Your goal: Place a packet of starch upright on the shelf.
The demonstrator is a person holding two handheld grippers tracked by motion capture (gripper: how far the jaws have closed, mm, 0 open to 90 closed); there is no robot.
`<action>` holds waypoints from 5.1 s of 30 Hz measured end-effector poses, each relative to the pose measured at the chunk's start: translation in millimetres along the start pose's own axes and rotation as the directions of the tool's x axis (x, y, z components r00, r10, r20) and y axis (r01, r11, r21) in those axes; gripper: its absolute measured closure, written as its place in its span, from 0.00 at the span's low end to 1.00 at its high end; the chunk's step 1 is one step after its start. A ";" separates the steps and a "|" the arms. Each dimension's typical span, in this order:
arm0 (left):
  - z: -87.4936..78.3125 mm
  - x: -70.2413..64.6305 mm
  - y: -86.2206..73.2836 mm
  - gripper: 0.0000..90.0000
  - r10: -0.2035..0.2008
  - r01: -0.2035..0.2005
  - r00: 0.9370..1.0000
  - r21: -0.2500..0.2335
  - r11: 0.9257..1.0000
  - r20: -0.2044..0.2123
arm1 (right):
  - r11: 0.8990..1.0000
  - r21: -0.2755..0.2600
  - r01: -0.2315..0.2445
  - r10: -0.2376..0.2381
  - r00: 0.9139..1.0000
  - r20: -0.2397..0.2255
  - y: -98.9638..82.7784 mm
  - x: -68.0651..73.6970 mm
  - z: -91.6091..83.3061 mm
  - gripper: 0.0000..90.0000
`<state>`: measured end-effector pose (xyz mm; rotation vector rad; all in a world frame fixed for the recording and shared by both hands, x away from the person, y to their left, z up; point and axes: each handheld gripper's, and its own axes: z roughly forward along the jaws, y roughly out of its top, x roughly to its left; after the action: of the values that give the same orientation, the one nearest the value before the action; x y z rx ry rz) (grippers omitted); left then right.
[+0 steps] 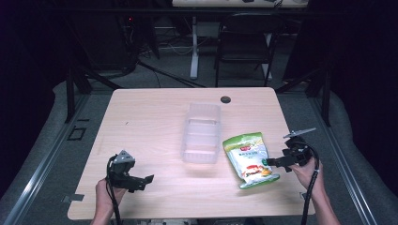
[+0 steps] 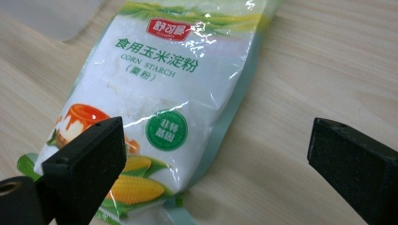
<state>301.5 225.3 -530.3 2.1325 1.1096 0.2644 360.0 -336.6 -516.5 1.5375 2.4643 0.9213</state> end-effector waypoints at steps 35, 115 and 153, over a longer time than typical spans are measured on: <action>1.0 -0.3 0.2 0.03 0.013 -0.013 1.000 0.004 1.000 0.013 | 0.992 0.091 -0.087 0.091 0.995 -0.039 42.3 -20.7 59.8 0.30; -1.5 0.9 -0.1 0.04 0.015 -0.015 1.000 -0.003 1.000 0.004 | 0.971 -0.212 -0.112 0.090 0.990 -0.112 28.8 11.1 -22.3 1.00; -1.5 0.6 0.0 0.06 0.022 -0.022 1.000 -0.003 1.000 -0.016 | 0.950 -0.313 -0.007 -0.015 0.998 -0.066 45.7 44.3 -51.5 1.00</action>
<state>301.1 226.5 -529.3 2.1437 1.0950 0.2936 354.7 -307.7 -440.0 1.4133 2.2221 1.3096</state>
